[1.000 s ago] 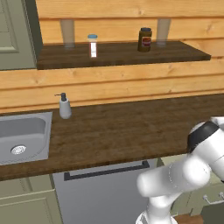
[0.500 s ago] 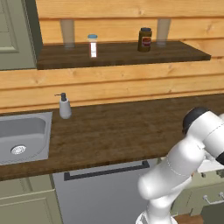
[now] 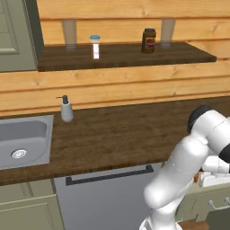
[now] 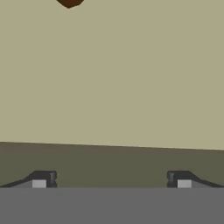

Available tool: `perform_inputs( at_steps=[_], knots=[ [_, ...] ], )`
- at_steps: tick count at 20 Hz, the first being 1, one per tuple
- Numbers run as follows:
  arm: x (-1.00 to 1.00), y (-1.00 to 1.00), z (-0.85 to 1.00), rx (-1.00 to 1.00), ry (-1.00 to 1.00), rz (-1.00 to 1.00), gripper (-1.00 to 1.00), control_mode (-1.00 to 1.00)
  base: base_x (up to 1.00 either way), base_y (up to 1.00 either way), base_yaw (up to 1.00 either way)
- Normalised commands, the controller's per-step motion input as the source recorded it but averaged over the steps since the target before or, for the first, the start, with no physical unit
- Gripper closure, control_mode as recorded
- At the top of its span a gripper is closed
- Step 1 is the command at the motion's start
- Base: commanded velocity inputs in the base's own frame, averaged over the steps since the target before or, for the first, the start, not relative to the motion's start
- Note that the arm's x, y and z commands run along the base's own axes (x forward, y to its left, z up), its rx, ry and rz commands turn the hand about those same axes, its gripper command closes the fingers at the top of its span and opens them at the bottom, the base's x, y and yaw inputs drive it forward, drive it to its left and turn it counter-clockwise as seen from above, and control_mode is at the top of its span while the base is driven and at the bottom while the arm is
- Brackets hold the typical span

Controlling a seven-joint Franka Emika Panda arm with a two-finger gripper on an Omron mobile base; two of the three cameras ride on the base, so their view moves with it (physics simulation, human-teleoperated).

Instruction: Pick up the knife from the drawer and place it on the cutting board. Then place the meat from the plate to the cutting board.

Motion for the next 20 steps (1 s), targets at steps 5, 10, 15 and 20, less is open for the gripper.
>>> perform_inputs(
  at_steps=[5,10,15,20],
  knots=[
    [-0.96,0.00,0.11,0.04,0.04,0.00,-1.00,-1.00,0.00,0.00,0.00],
    [-0.95,0.00,0.25,0.05,0.17,0.00,-1.00,-1.00,0.00,0.00,0.00],
    [-1.00,0.00,0.21,0.07,0.20,0.00,-1.00,-1.00,0.00,0.00,0.00],
    [-0.50,0.03,0.48,0.02,0.09,0.01,-1.00,-1.00,0.00,0.00,0.00]
  ],
)
